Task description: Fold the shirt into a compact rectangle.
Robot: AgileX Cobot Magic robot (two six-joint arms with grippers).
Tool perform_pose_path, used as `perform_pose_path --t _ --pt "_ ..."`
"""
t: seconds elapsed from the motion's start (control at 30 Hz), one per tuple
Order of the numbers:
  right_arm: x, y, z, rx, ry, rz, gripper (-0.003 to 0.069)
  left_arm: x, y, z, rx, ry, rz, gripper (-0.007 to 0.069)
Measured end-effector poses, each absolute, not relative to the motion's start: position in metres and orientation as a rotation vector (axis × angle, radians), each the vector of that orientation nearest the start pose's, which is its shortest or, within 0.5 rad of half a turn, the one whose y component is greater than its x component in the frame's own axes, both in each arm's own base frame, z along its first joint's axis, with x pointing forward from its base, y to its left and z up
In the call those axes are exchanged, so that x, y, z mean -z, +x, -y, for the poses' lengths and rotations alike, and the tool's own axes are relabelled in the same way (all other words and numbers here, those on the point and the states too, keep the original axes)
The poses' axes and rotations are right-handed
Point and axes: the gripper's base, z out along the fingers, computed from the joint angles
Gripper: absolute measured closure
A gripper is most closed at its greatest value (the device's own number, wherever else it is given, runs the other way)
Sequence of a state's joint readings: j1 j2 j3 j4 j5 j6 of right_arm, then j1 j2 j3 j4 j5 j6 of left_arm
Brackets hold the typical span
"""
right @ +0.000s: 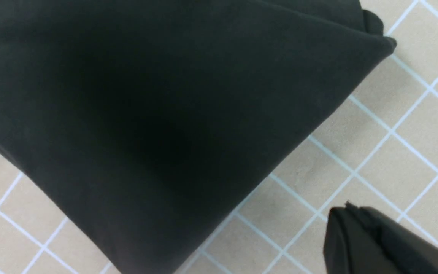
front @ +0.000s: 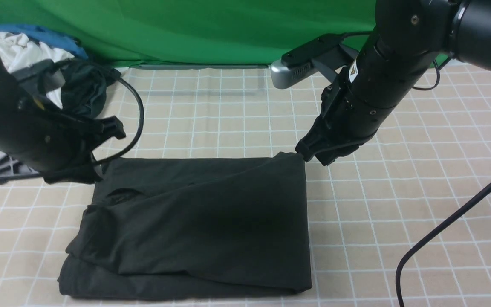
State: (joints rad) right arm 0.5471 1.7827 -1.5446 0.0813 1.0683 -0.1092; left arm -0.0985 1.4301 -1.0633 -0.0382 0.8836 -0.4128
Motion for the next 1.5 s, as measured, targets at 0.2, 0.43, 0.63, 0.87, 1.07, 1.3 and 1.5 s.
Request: perform_pose_path --t 0.2,0.43,0.63,0.87,1.07,1.3,1.5 --pt "-0.29 0.321 -0.203 -0.217 -0.868 -2.668 0.0623 -0.246 0.3 0.026 0.043 -0.425 -2.829 0.0587" --pt "-0.291 0.322 -0.204 -0.222 -0.861 -2.65 0.0623 -0.214 0.313 0.026 -0.003 -0.394 -2.909 0.04" --pt "-0.291 0.324 -0.205 -0.226 -0.853 -2.63 0.0623 -0.199 0.318 0.026 -0.028 -0.378 -2.951 0.0303" --pt "-0.291 0.324 -0.205 -0.227 -0.853 -2.627 0.0623 -0.184 0.321 0.025 -0.067 -0.361 -3.0 0.0331" --pt "-0.291 0.324 -0.205 -0.226 -0.857 -2.625 0.0623 -0.179 0.322 0.025 -0.087 -0.349 -3.011 0.0467" --pt "-0.292 0.325 -0.205 -0.226 -0.872 -2.608 0.0623 -0.214 0.315 0.023 -0.074 -0.287 -2.938 0.0595" --pt "-0.293 0.327 -0.206 -0.23 -0.865 -2.587 0.0623 -0.242 0.312 0.023 -0.04 -0.266 -2.805 0.0594"
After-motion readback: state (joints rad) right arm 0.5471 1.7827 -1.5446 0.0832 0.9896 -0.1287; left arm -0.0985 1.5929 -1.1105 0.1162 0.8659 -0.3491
